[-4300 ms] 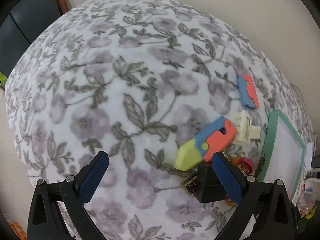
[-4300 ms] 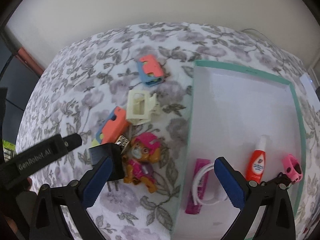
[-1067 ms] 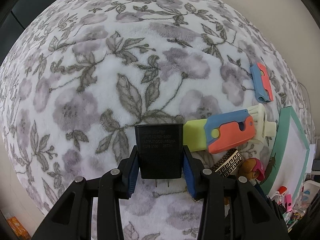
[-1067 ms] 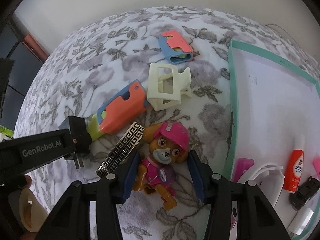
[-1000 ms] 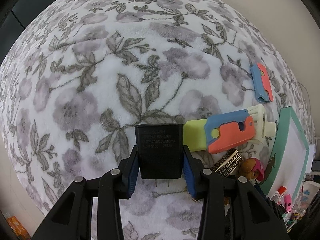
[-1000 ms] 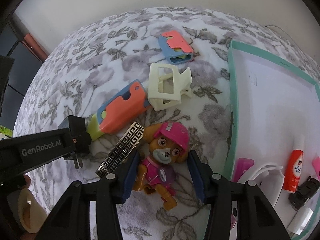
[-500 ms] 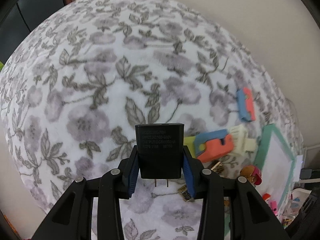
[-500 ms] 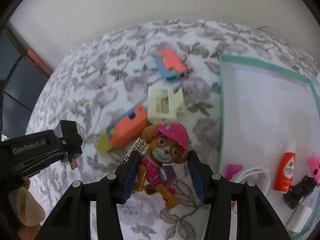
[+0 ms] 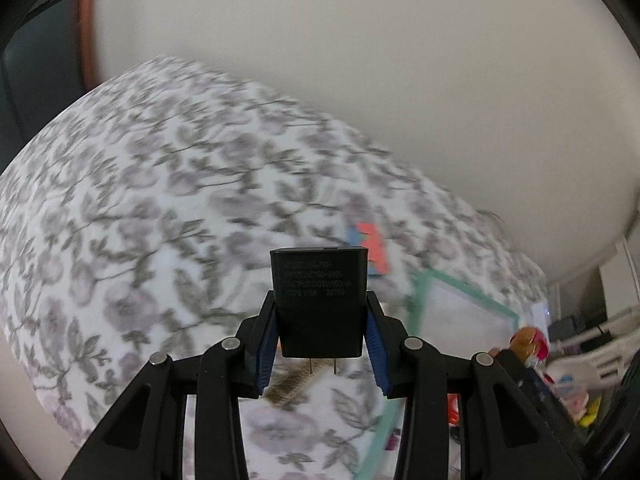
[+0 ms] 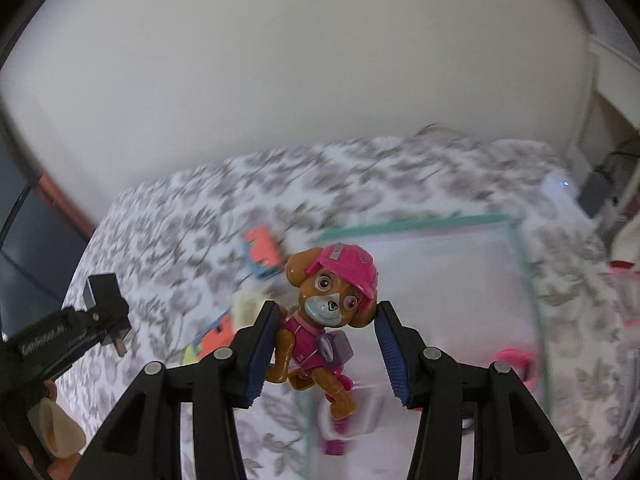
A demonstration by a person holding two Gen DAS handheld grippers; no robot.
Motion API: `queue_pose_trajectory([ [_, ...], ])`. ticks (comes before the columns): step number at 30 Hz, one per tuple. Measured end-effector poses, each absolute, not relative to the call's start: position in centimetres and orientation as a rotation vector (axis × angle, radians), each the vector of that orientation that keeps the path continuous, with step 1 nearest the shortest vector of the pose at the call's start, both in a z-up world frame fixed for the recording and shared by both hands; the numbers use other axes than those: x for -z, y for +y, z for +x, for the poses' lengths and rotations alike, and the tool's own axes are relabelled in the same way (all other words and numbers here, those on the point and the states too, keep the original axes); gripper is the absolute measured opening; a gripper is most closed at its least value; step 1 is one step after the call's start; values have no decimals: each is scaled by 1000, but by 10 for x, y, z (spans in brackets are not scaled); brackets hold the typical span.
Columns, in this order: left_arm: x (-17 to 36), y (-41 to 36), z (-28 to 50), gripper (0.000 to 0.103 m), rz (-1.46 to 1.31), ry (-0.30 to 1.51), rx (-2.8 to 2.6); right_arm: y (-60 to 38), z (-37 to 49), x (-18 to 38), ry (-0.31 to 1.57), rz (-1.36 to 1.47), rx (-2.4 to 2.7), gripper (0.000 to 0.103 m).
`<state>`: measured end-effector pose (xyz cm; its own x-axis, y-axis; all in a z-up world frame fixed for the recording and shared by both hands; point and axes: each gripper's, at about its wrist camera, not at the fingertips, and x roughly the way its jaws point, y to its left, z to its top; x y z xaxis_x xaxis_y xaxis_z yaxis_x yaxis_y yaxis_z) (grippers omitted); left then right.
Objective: Organize rigid objects
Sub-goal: 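Carry the charger plug and toy dog into the tray and open both tools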
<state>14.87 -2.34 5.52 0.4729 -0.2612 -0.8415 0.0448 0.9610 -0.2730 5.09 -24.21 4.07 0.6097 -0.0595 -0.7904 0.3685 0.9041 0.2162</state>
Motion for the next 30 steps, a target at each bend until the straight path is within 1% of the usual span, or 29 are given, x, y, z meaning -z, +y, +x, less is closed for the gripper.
queue_pose_trajectory([
  [5, -60, -78, 132, 41, -122, 1043, 309, -285, 30, -50, 853, 426, 351, 52],
  [8, -56, -113, 121, 41, -63, 1059, 395, -307, 20, -47, 855, 449, 412, 52],
  [16, -16, -178, 123, 41, -18, 1166, 465, -338, 9, -14, 900, 501, 471, 52],
  [22, 6, -196, 123, 41, -25, 1174, 461, -344, 13, 11, 929, 502, 479, 52],
  [26, 14, -205, 121, 41, 36, 1147, 450, -351, 15, 24, 960, 512, 499, 52],
  [30, 23, -209, 123, 41, 62, 1167, 441, -357, 15, 35, 998, 532, 513, 52],
])
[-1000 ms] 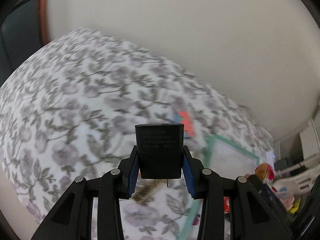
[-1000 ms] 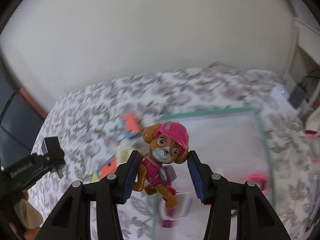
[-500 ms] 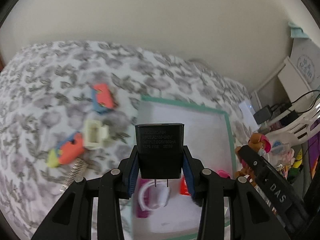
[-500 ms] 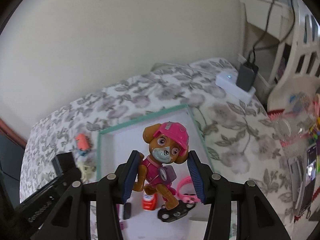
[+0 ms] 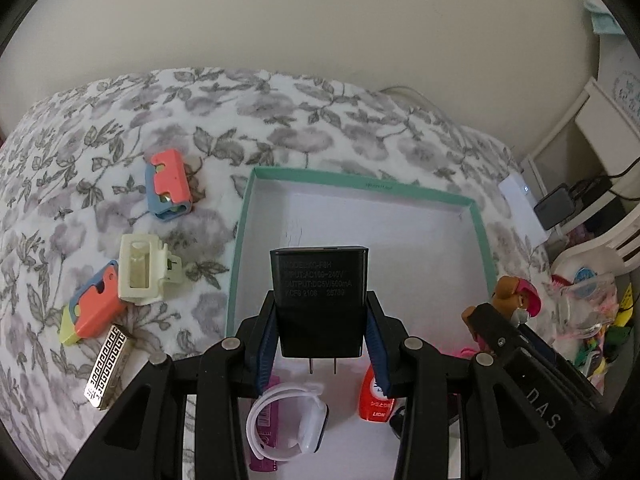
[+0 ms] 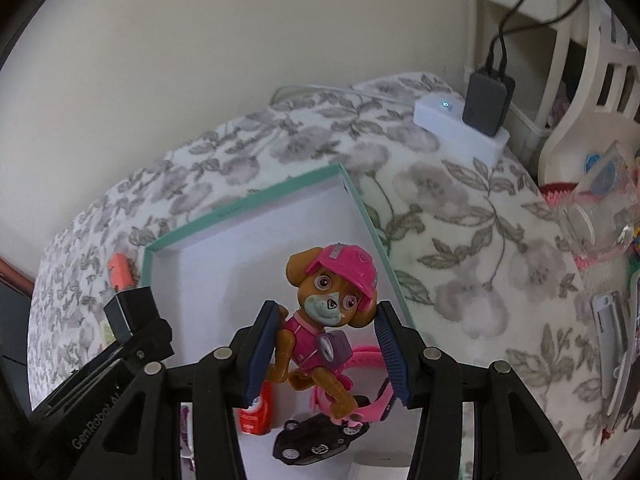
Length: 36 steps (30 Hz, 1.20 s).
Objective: Organize rigid objects
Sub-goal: 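Carry the charger plug and toy dog into the tray and open both tools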
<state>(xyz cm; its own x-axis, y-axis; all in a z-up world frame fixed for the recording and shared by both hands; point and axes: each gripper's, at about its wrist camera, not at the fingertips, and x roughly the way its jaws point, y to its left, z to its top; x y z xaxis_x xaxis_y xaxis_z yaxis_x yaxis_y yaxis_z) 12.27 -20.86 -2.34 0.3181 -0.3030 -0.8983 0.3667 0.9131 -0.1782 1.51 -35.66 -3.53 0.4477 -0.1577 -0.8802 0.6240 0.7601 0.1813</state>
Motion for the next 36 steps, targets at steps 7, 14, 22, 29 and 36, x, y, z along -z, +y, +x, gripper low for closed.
queue_pose_trajectory([
  [7, 29, -211, 122, 42, 94, 1180, 444, -358, 14, 39, 1022, 539, 514, 52],
  [14, 25, -211, 122, 42, 102, 1184, 441, -355, 16, 34, 1026, 521, 513, 52],
  [22, 12, -206, 124, 54, 91, 1166, 443, -352, 16, 19, 1006, 509, 518, 54],
  [29, -5, -199, 126, 59, 85, 1153, 430, -350, 13, 1, 974, 492, 524, 59],
  [36, -20, -176, 133, 84, 76, 1140, 344, -344, 12, -19, 930, 466, 520, 77],
])
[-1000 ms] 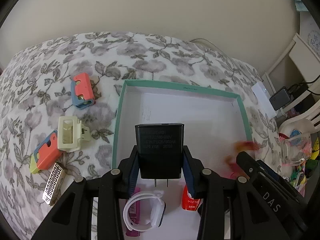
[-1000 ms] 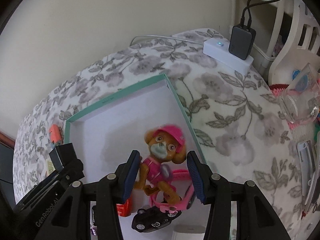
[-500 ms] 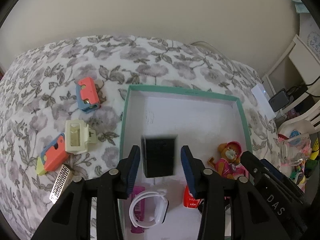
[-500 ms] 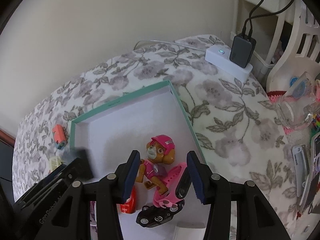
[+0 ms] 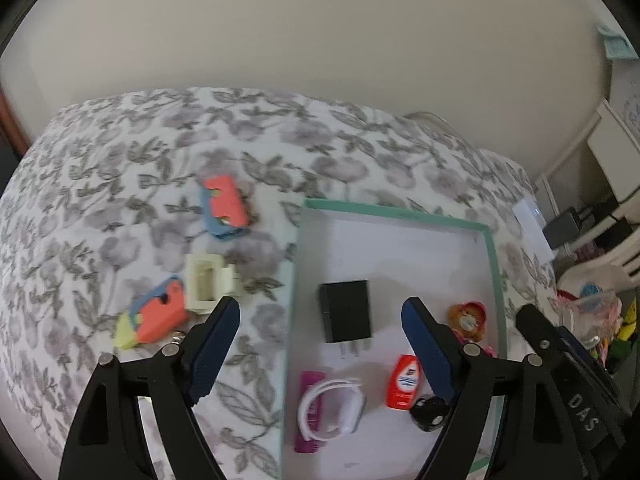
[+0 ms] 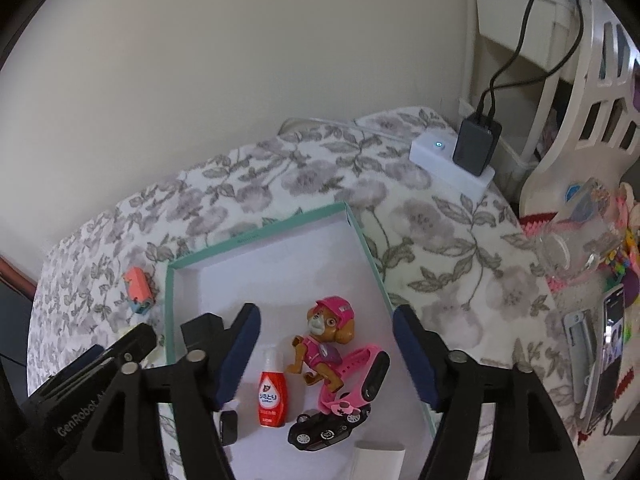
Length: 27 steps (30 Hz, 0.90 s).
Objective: Organize rigid objects
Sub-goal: 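Carry the charger plug and toy dog into the tray and open both tools, then move both tools back toward the patterned bar and toy knife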
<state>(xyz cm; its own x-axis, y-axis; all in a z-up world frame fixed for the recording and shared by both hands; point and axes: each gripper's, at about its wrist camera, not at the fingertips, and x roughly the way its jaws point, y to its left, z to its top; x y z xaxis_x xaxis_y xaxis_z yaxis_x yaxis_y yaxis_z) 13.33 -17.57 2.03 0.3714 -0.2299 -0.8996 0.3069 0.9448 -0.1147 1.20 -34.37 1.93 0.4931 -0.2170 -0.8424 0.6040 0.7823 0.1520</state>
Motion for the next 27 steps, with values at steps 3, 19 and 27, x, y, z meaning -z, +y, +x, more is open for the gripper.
queue_pose_trajectory([
  [3, -25, -163, 136, 85, 94, 1124, 297, -338, 14, -25, 922, 440, 511, 85],
  [19, -30, -71, 157, 96, 133, 1110, 59, -285, 43, -19, 945, 369, 399, 103],
  [27, -26, -14, 166, 97, 101, 1133, -54, -223, 69, -8, 996, 319, 254, 103],
])
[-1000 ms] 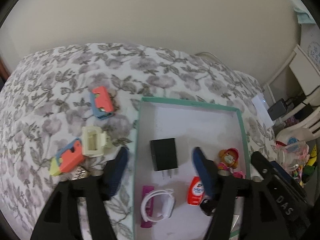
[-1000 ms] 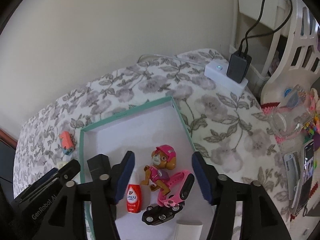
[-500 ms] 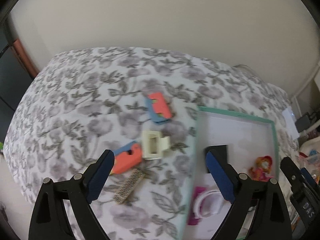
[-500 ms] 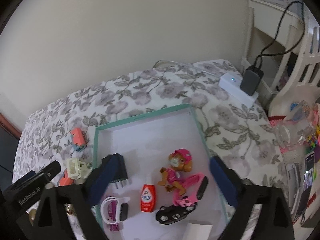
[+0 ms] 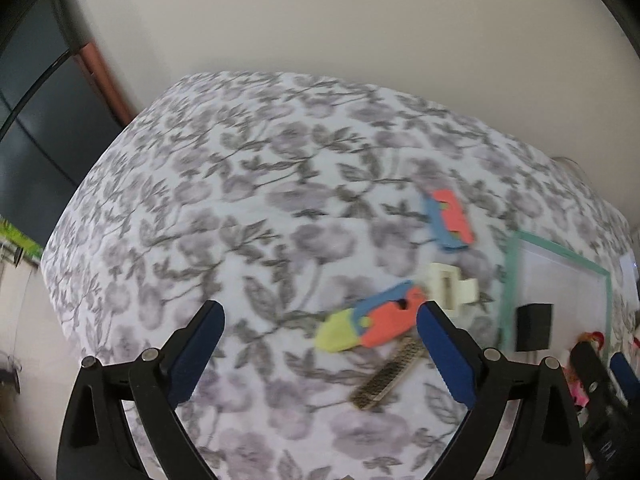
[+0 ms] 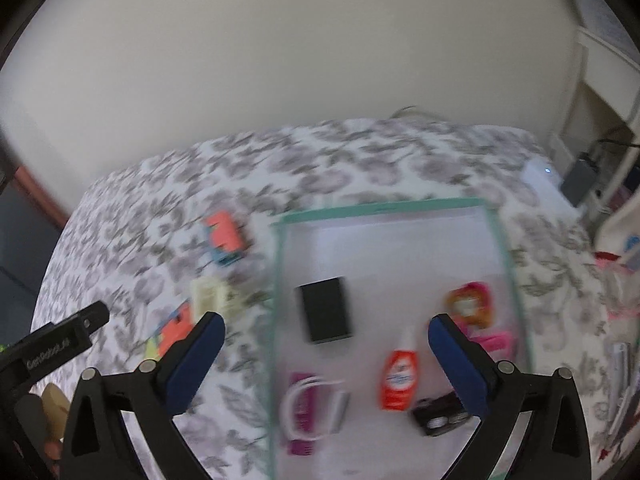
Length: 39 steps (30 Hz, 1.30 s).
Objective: Organize rigid objects
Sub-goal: 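Move both tools back toward the patterned bar and toy knife, then grasp the black-gold patterned bar with the right tool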
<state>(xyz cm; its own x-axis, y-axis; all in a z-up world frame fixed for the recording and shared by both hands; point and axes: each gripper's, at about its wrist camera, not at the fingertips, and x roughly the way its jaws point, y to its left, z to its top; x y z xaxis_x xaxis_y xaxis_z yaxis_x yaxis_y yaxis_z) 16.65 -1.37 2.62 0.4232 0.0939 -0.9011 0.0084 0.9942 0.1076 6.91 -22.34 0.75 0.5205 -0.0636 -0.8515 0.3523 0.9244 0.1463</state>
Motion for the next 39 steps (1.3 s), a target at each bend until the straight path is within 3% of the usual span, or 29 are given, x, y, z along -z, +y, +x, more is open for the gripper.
queue_pose_trajectory([
  [13, -4, 59, 182, 97, -24, 1211, -147, -135, 97, 40, 1118, 241, 77, 103],
  [27, 42, 77, 194, 97, -49, 1329, -177, -102, 104, 85, 1270, 175, -44, 103],
  [39, 45, 76, 196, 97, -33, 1333, -165, -88, 111, 103, 1247, 133, 30, 103],
])
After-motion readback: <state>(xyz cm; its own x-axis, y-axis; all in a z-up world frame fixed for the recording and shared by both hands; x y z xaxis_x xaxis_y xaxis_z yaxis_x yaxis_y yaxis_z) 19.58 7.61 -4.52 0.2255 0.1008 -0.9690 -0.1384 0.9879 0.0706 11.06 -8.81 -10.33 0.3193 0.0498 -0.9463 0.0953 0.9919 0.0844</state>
